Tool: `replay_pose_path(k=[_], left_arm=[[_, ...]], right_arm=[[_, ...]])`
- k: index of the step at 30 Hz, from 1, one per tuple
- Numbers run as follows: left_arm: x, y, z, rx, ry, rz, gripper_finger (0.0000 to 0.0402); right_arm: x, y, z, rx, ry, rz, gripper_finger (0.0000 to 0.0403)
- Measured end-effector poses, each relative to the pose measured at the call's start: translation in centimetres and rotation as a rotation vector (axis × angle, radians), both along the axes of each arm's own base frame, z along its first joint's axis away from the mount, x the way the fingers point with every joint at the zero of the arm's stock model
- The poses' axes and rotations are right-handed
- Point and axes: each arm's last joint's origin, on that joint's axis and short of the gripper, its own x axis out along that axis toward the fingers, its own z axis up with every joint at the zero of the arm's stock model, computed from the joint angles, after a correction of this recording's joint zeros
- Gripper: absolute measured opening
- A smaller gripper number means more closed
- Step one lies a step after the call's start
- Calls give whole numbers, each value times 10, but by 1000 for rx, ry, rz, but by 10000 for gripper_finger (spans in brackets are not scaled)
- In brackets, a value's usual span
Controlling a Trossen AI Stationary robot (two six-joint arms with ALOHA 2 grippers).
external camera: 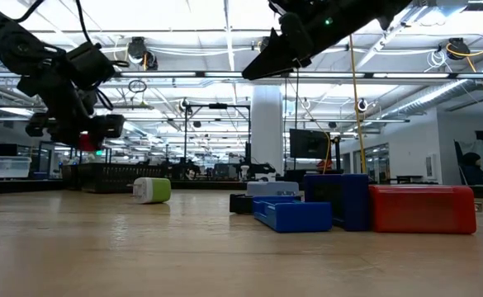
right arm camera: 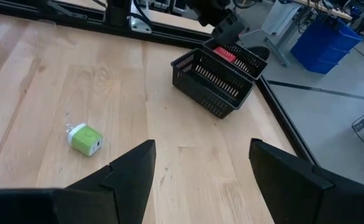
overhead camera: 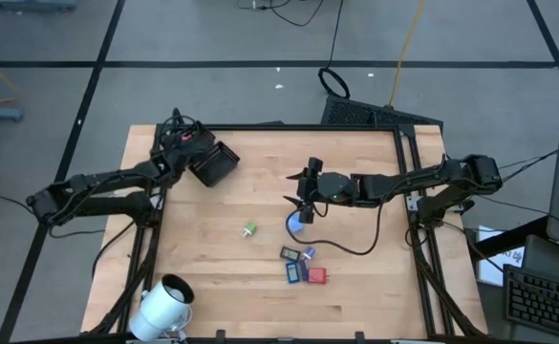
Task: Pick & Place Office items
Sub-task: Put the pink charger adapter into the top black bin, then put the light blue charger adapter into the top black bin
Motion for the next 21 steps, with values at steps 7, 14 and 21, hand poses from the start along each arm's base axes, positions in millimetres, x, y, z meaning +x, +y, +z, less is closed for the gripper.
replay_pose_path(k=[7,14,21], left_arm=[[-3,2,-1,-12,17,17,205],[-3,2,-1,-11,20,14,201],[-3,2,-1,-13,25,0,185]], right_arm=[[0,0,1,4,-10,-1,254],[0,0,1,4,-10,-1,254],[0,0,0,19,-4,-5,254]])
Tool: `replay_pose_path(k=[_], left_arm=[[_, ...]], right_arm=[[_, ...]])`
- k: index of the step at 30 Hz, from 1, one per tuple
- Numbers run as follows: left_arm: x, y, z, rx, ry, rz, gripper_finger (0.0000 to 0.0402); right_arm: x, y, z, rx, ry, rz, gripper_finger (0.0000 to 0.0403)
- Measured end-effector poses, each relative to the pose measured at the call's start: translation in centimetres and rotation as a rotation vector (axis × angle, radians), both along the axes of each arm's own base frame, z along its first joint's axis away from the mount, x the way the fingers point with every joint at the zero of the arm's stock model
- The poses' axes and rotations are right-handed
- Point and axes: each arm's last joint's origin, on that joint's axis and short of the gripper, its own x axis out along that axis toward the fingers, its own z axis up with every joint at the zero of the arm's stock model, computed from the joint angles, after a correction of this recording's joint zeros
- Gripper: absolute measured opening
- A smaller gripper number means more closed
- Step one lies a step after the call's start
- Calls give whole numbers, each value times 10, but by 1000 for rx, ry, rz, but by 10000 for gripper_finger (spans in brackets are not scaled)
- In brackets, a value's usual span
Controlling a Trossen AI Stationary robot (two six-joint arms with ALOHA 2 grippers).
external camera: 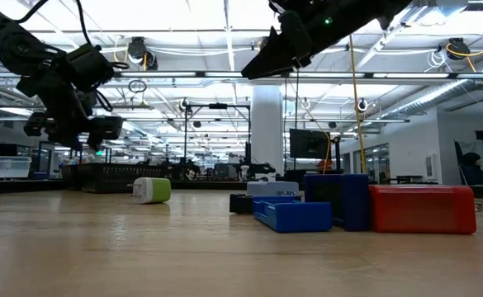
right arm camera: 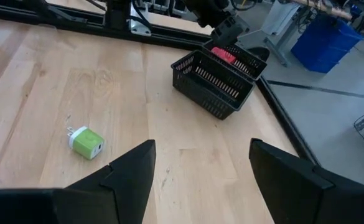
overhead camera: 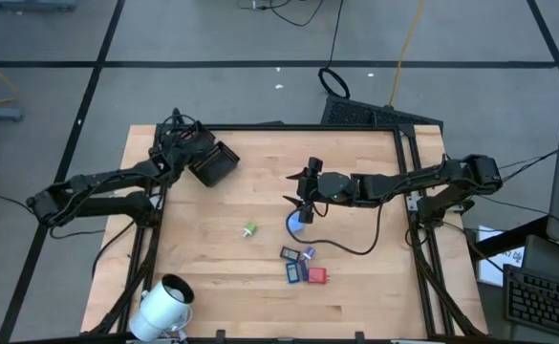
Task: Pick & Place Office items
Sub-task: Put the light blue charger adapter into the top black bin
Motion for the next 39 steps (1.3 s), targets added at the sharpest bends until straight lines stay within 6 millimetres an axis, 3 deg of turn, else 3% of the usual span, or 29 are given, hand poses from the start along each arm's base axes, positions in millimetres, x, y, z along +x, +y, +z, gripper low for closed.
replay_pose_path(k=[14,20,26,30,39], left_arm=[[11,2,5,-36,-76,-264,161],[17,2,9,-33,-156,-354,172],[22,2,14,-27,-227,-472,186],[25,1,16,-16,-250,-504,194],[27,0,18,5,-266,-519,194]], right_arm=[[-3,16,-28,219,202,245,254],[-3,27,-64,233,257,269,254],[1,38,-84,481,318,405,254],[-1,37,-96,545,399,354,254],[-8,15,-108,491,497,89,254]])
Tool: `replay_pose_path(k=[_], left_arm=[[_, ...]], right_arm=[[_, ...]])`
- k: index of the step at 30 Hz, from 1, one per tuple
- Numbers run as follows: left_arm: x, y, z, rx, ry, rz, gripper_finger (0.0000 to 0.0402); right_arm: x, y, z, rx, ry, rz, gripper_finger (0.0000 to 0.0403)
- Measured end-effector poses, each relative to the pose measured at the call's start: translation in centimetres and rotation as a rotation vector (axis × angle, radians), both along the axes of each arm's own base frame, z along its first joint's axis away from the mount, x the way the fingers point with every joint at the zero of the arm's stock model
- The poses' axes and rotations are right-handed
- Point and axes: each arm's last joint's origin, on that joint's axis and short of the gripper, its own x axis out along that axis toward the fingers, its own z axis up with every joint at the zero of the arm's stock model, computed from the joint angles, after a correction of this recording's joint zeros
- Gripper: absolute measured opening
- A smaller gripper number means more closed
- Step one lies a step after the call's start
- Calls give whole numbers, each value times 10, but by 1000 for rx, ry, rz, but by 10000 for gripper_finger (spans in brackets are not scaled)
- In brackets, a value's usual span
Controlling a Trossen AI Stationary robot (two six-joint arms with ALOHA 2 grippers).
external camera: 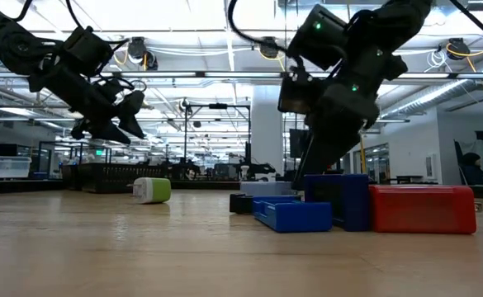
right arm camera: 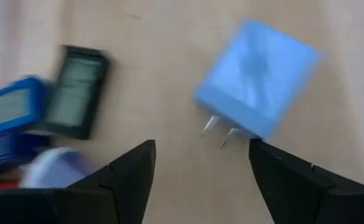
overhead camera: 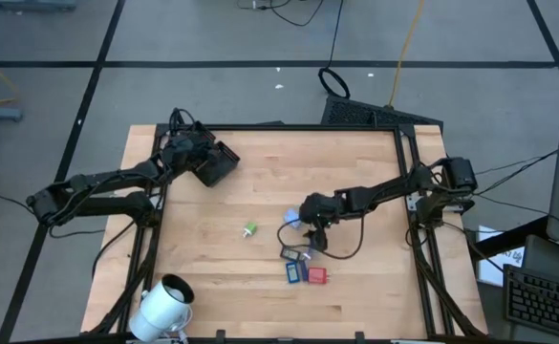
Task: Pick & Place Office items
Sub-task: Put the light blue charger adapter into the top black bin
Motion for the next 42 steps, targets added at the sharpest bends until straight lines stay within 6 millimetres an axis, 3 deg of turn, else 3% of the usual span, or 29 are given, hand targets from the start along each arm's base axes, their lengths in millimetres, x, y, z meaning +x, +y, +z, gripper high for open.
replay_pose_path(k=[9,17,22,26,31,42], left_arm=[[0,0,0,-3,-4,2,172],[0,0,0,-7,-6,4,165],[0,0,0,-9,-8,5,181],[0,0,0,-19,-23,13,194],[1,-1,0,-19,-22,5,207],[1,-2,0,-14,-15,2,193]], right_arm=[[3,-12,2,-157,-33,-70,254],[10,-4,8,-149,-143,-52,257],[12,4,11,-211,-180,-21,286],[15,5,-2,-281,-150,-57,318],[18,6,-18,-248,-109,-31,341],[17,4,-24,-201,-79,6,320]])
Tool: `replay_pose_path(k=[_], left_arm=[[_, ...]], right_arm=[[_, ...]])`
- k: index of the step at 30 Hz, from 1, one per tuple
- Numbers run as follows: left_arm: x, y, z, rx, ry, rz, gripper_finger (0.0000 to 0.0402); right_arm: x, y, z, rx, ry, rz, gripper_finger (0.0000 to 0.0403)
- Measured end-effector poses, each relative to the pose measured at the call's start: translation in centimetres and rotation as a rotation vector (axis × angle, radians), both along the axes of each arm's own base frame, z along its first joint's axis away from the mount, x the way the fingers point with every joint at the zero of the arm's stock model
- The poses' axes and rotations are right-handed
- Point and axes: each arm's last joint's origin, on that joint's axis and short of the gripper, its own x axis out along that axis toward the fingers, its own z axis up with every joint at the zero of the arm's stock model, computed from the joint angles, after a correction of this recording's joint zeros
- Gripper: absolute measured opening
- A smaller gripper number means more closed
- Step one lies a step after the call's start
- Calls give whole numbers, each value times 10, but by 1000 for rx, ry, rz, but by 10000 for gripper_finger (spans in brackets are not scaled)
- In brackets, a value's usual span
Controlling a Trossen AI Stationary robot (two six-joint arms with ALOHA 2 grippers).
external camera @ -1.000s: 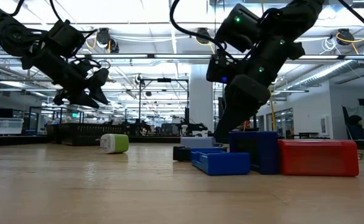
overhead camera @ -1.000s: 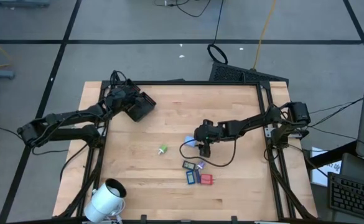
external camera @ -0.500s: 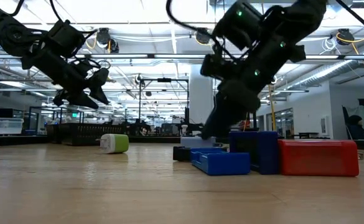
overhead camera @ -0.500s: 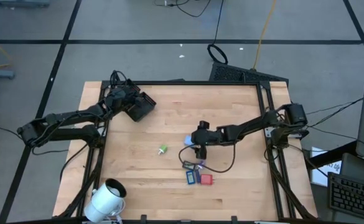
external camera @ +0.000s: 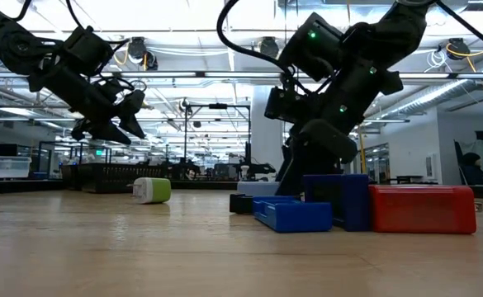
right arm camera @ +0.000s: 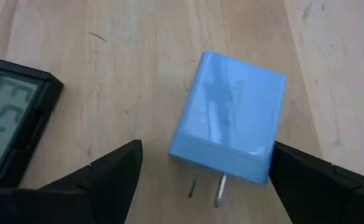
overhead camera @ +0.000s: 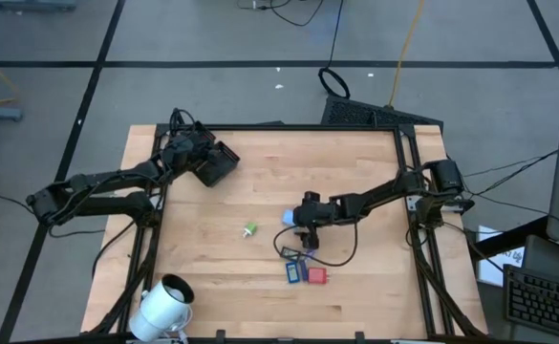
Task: Pick & Place Office items
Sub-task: Put the light blue charger adapter into the top black bin
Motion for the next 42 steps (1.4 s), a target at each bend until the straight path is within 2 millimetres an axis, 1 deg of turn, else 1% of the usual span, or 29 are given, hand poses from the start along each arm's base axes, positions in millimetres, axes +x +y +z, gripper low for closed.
replay_pose_path(k=[12,19,31,39,42], left_arm=[[0,0,0,-1,-2,1,175],[0,0,0,-1,-3,2,185],[0,0,0,-1,-3,2,209],[0,0,0,-1,-3,2,197],[0,0,0,-1,-3,2,190]], right_arm=[[1,-11,0,-1,-6,-44,294],[1,-19,0,-1,-9,-69,276],[3,-18,2,-3,-28,-57,241],[2,-18,1,-3,-26,-56,220],[2,-18,1,-1,-26,-55,218]])
